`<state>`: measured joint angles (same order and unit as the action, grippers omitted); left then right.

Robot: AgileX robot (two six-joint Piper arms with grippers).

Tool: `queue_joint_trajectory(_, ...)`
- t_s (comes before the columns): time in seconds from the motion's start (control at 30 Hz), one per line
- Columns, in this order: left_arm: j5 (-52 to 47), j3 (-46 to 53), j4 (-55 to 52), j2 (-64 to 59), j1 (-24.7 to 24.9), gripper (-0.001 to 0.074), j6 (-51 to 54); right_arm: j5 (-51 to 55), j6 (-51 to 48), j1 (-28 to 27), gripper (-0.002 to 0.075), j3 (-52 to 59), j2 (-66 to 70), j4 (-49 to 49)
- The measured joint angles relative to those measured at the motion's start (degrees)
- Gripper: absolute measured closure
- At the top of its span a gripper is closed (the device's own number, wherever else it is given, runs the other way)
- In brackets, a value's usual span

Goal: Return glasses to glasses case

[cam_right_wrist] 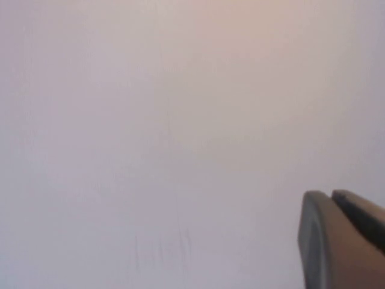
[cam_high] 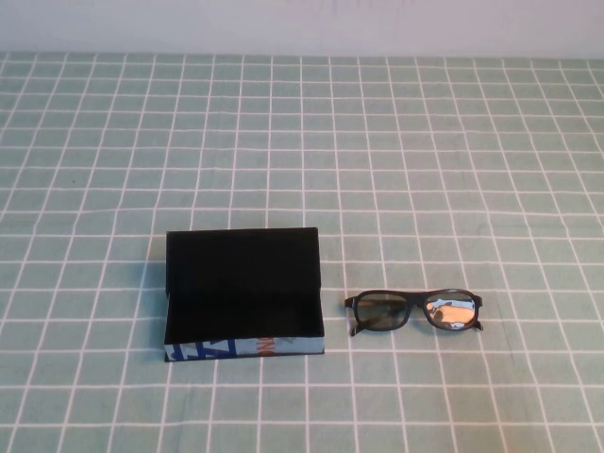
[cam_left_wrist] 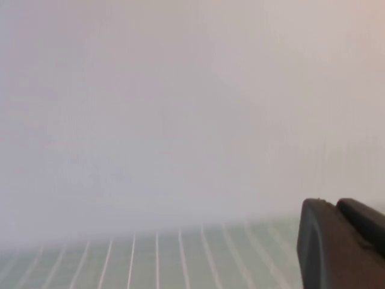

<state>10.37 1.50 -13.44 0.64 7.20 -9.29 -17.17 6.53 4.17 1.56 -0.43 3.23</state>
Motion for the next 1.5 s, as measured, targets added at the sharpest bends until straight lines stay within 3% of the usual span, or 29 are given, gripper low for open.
queue_joint_trajectory(0.33, 9.0, 0.0, -0.2, 0.0, 0.0, 0.0736, 0.3, -27.7, 0.0, 0.0, 0.0738, 0.0, 0.0, 0.2)
queue_joint_trajectory(0.47, 20.8, 0.0, 0.6, 0.0, 0.0, 0.0736, -2.1, -36.2, 0.0, 0.0, 0.0738, -0.1, -0.4, 0.2)
queue_joint_trajectory(0.57, 28.7, -0.3, 2.9, 0.1, 0.0, 0.0736, -4.6, -36.1, 0.7, 0.0, 0.0738, -3.9, -0.4, 0.2)
queue_joint_trajectory(0.67, 28.9, -4.6, 5.1, 0.1, 0.0, 0.0736, -6.1, -28.7, 5.9, 0.0, 0.0738, -12.6, -0.4, 0.2)
queue_joint_trajectory(0.83, 20.8, -16.2, 6.6, -0.1, 0.0, 0.0736, -6.8, -6.5, 18.3, 0.0, 0.0738, -29.5, 1.5, 3.0)
queue_joint_trajectory(1.07, 4.6, -31.7, 6.8, -10.7, 0.0, 0.0736, -6.8, 17.2, 20.4, -0.1, 0.0738, -46.6, 17.3, 6.0)
queue_joint_trajectory(1.3, -16.5, -35.7, 6.7, -25.5, 0.0, 0.0736, -6.8, 34.7, 20.4, -0.1, 0.0738, -49.8, 33.3, 7.8)
queue_joint_trajectory(1.5, -23.8, -35.7, 6.9, -33.5, 0.0, 0.0736, -6.8, 44.2, 18.3, -0.1, 0.0738, -49.8, 43.3, 7.3)
